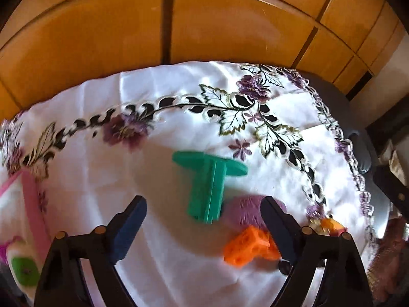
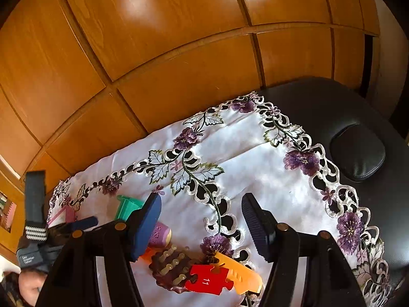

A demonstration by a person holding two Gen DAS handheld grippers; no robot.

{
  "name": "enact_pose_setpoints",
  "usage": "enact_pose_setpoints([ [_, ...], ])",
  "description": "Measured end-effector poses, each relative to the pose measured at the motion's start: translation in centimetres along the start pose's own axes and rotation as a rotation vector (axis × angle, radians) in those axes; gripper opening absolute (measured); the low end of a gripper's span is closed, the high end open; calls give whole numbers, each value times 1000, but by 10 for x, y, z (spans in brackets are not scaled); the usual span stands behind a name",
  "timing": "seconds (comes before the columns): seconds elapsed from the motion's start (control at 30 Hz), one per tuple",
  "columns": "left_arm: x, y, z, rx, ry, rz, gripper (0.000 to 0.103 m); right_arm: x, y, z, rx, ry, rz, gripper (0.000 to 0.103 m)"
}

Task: Organize rigid objects
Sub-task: 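Grasp the green flanged spool with the left tool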

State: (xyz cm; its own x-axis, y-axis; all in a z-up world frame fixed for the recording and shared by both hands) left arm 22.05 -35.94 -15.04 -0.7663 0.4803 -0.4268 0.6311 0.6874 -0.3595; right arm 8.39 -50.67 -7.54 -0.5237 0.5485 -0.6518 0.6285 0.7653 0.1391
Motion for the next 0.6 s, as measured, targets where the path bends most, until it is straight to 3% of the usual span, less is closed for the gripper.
enact_pose_setpoints([
  [0.03,-2,0,4,-2,7,5,77,0,0,0,1,-1,1,66],
  [0.1,-6,4,17,-10,33,-6,46,0,0,0,2,-1,3,66],
  [0.17,-7,6,24,1,34,-8,31,0,-1,1,6,1,1,66],
  [0.37,14,-6,-5,-4,-59,69,31,1,0,6,13,12,-12,66],
  [0.6,84,-15,-43,-15,-109,59,31,7,0,13,34,42,-35,66],
])
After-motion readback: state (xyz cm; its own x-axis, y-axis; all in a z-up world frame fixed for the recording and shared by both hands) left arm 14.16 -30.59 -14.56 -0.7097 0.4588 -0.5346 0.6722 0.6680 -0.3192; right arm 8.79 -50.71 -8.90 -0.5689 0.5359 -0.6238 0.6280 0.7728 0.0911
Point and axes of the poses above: each gripper's, at about its wrist camera, not at the fingertips, and z roughly the way its jaws point, y to its left, x to its underside, the point moved 7 cm from there along z, roughly the way its jaws point, and after that the axes turned 15 degrees about x, right-handed, at the moved point
